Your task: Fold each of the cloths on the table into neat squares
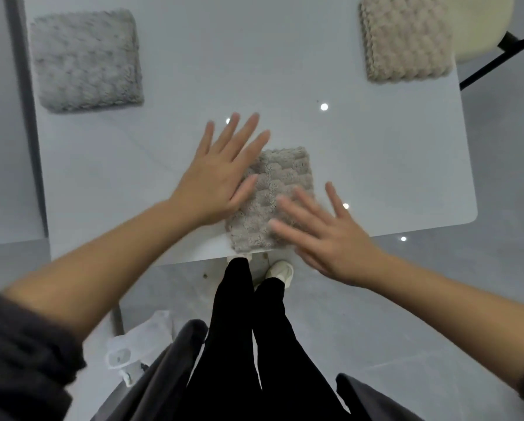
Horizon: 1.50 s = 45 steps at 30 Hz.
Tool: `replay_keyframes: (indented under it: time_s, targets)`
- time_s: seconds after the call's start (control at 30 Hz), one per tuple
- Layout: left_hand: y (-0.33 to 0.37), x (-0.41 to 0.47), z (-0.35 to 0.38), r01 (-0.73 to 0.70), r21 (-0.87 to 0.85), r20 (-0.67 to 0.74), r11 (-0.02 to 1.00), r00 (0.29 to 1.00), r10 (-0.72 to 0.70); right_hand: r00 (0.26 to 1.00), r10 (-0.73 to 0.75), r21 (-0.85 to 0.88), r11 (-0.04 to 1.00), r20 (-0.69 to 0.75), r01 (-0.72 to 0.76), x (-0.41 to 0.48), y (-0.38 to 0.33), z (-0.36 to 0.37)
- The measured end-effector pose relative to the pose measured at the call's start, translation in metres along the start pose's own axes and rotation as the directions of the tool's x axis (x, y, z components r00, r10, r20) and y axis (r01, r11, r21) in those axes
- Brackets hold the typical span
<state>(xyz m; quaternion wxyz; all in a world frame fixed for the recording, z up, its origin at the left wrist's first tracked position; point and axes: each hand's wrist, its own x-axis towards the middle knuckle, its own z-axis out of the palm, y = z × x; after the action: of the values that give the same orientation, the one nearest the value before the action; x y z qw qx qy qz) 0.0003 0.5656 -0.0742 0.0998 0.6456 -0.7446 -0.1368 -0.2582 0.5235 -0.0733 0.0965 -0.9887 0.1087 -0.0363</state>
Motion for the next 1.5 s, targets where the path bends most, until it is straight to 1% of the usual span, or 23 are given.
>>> replay_keyframes:
  time_s: [0.03,0.1,0.17,0.23,0.3,0.4,0.5,0.63,0.67,0.7,0.73,0.8,0.83,0.9,0.93,0.97,1.03,1.1,1.17,1.3,1.5]
  targets:
    - [-0.005,0.014,-0.001,-0.095,0.046,0.023,0.994,0.995,0.094,0.993,-0.121,-0.015,0.993,0.012,0.121,0.005,-0.002,0.002]
    - [-0.011,0.039,0.001,-0.252,0.118,0.089,0.960,0.966,0.243,0.949,-0.309,-0.018,0.950,0.062,0.310,0.018,-0.005,0.012]
    - [-0.014,0.059,0.006,-0.393,0.143,0.160,0.908,0.915,0.371,0.901,-0.421,-0.017,0.905,0.103,0.425,0.033,-0.003,0.022]
    - [-0.017,0.071,0.011,-0.497,0.137,0.213,0.857,0.859,0.465,0.864,-0.483,-0.018,0.871,0.141,0.490,0.044,0.005,0.028]
    - [-0.019,0.074,0.015,-0.530,0.148,0.239,0.835,0.838,0.490,0.845,-0.504,-0.002,0.859,0.181,0.512,0.049,0.012,0.029]
    - [-0.017,0.071,0.023,-0.529,0.163,0.234,0.833,0.841,0.488,0.838,-0.500,0.015,0.861,0.219,0.509,0.053,0.019,0.027]
    - [-0.017,0.069,0.025,-0.538,0.158,0.232,0.828,0.836,0.498,0.859,-0.471,0.024,0.879,0.201,0.476,0.054,0.017,0.026]
    - [-0.017,0.071,0.023,-0.537,0.146,0.236,0.831,0.835,0.498,0.870,-0.468,0.060,0.883,0.155,0.465,0.056,0.013,0.027]
    - [-0.017,0.070,0.021,-0.521,0.161,0.217,0.838,0.847,0.485,0.882,-0.452,0.088,0.892,0.131,0.444,0.054,0.012,0.024]
    - [-0.017,0.065,0.017,-0.474,0.181,0.178,0.862,0.877,0.445,0.907,-0.409,0.120,0.910,0.099,0.398,0.050,0.010,0.020]
    - [-0.015,0.057,0.013,-0.391,0.190,0.121,0.901,0.920,0.374,0.940,-0.334,0.151,0.935,0.066,0.321,0.045,0.008,0.015]
    - [-0.006,0.031,0.006,-0.162,0.132,-0.019,0.978,0.986,0.166,0.996,-0.084,0.192,0.978,-0.001,0.083,0.033,0.002,0.002]
    - [0.001,0.014,0.005,-0.048,0.077,-0.070,0.996,0.996,0.054,0.998,0.067,0.197,0.978,-0.021,-0.062,0.029,0.000,-0.002]
    - [0.026,-0.017,0.006,0.115,0.003,-0.096,0.993,0.989,-0.114,0.946,0.324,0.170,0.932,-0.003,-0.319,0.029,-0.006,-0.003]
    - [0.040,-0.026,0.011,0.172,-0.012,-0.085,0.985,0.981,-0.172,0.913,0.407,0.150,0.902,0.025,-0.406,0.033,-0.009,0.001]
    - [0.050,-0.031,0.018,0.214,-0.019,-0.070,0.977,0.974,-0.215,0.887,0.459,0.129,0.877,0.055,-0.463,0.037,-0.012,0.008]
    - [0.062,-0.031,0.033,0.272,-0.010,-0.035,0.962,0.962,-0.272,0.856,0.510,0.081,0.853,0.087,-0.516,0.044,-0.017,0.020]
    - [0.061,-0.030,0.043,0.301,0.009,0.000,0.954,0.954,-0.301,0.843,0.531,0.067,0.841,0.089,-0.537,0.046,-0.017,0.028]
    - [0.056,-0.032,0.047,0.294,0.030,0.002,0.955,0.956,-0.294,0.848,0.526,0.059,0.846,0.067,-0.529,0.044,-0.015,0.030]
    - [0.050,-0.037,0.046,0.255,0.076,0.005,0.964,0.967,-0.256,0.874,0.481,0.015,0.876,0.066,-0.482,0.048,-0.014,0.029]
    - [0.049,-0.037,0.041,0.280,0.075,0.037,0.957,0.958,-0.283,0.893,0.442,0.018,0.895,0.084,-0.445,0.050,-0.006,0.023]
